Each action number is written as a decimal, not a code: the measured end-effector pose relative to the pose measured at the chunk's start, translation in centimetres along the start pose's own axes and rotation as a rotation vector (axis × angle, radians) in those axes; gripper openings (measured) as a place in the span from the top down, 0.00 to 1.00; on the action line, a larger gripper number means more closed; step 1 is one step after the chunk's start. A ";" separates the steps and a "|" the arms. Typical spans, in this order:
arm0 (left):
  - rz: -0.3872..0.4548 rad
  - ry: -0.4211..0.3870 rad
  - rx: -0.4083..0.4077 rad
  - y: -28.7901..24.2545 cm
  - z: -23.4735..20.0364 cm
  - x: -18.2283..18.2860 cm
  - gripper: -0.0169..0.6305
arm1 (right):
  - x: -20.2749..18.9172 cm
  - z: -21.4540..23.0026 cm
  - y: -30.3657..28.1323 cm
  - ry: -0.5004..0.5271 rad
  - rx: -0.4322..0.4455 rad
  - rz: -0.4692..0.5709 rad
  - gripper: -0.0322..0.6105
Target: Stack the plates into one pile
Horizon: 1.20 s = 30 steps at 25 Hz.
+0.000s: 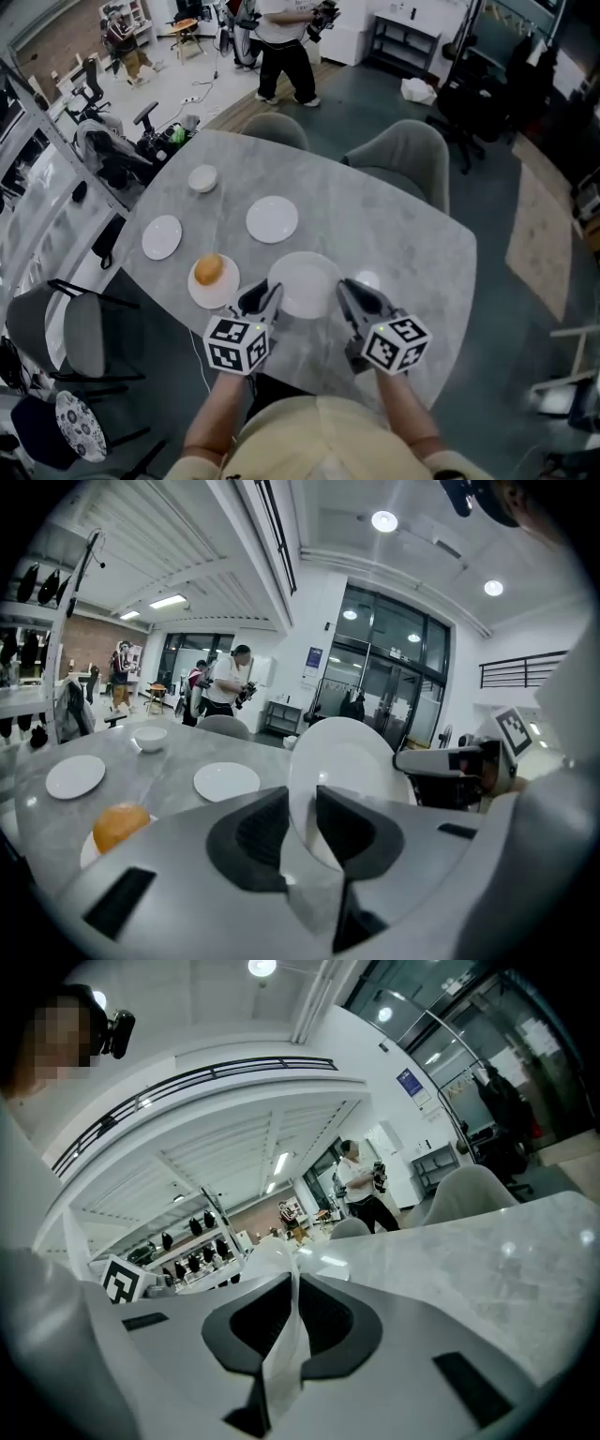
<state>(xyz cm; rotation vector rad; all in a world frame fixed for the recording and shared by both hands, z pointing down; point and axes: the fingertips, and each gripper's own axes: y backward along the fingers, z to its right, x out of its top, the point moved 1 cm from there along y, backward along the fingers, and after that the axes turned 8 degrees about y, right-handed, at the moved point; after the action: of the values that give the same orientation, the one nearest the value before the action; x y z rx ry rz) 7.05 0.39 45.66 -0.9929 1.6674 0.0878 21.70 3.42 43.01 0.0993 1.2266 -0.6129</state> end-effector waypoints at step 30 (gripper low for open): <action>-0.351 -0.211 0.046 -15.0 -20.1 6.5 0.84 | -3.5 6.2 -23.7 -0.172 -0.313 -0.129 0.92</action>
<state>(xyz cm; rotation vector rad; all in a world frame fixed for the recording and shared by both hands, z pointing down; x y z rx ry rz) 1.11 -23.44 53.86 -1.1838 1.2803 -0.0767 14.63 -17.49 54.26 -0.2916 1.1532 -0.5219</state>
